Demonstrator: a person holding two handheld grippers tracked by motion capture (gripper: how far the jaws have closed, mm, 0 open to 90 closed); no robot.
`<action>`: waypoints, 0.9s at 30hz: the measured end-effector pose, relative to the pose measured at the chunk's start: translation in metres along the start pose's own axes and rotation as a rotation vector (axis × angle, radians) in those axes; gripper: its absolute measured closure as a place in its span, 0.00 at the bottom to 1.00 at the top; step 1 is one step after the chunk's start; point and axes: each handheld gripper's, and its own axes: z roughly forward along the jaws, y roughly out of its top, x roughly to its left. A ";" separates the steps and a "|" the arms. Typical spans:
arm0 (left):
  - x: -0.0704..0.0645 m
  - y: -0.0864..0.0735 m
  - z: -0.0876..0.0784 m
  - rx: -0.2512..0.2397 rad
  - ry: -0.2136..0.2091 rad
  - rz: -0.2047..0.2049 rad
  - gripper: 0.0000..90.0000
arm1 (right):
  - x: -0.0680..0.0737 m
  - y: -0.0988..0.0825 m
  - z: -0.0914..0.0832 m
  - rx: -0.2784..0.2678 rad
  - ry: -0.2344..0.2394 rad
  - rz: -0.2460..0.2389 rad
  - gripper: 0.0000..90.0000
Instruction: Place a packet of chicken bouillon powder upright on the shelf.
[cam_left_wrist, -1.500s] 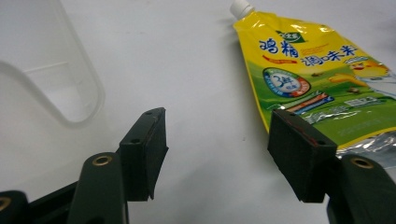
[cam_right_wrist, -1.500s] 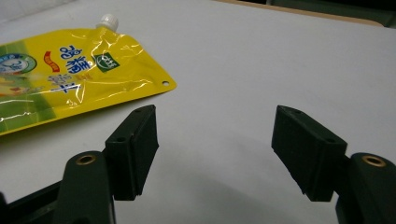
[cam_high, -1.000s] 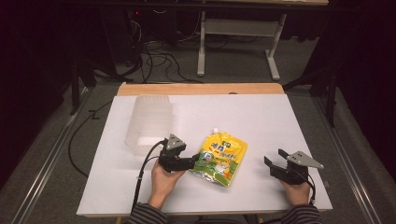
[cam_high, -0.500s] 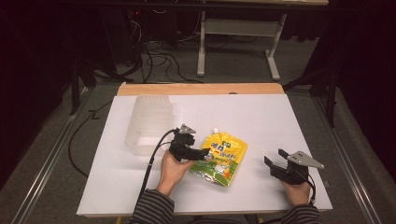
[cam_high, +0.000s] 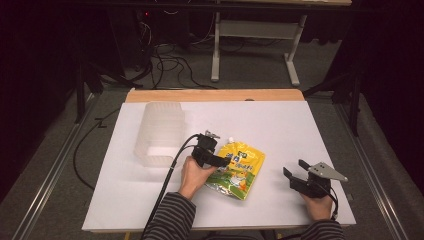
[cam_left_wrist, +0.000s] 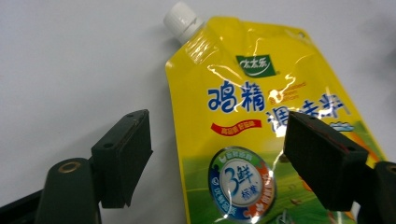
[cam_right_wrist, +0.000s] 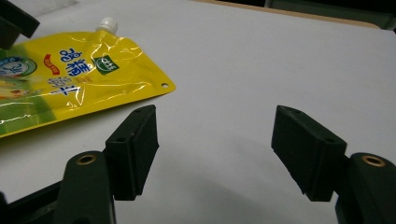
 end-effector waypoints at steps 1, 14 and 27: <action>0.000 0.001 0.002 0.003 -0.005 -0.001 0.26 | -0.001 0.000 0.000 0.001 0.001 -0.003 0.36; -0.019 0.000 0.019 0.072 0.095 0.104 0.41 | 0.000 0.000 0.000 0.001 -0.003 -0.006 0.36; -0.022 -0.002 0.016 0.071 0.093 0.154 0.82 | 0.003 0.002 0.005 0.045 -0.014 -0.029 0.36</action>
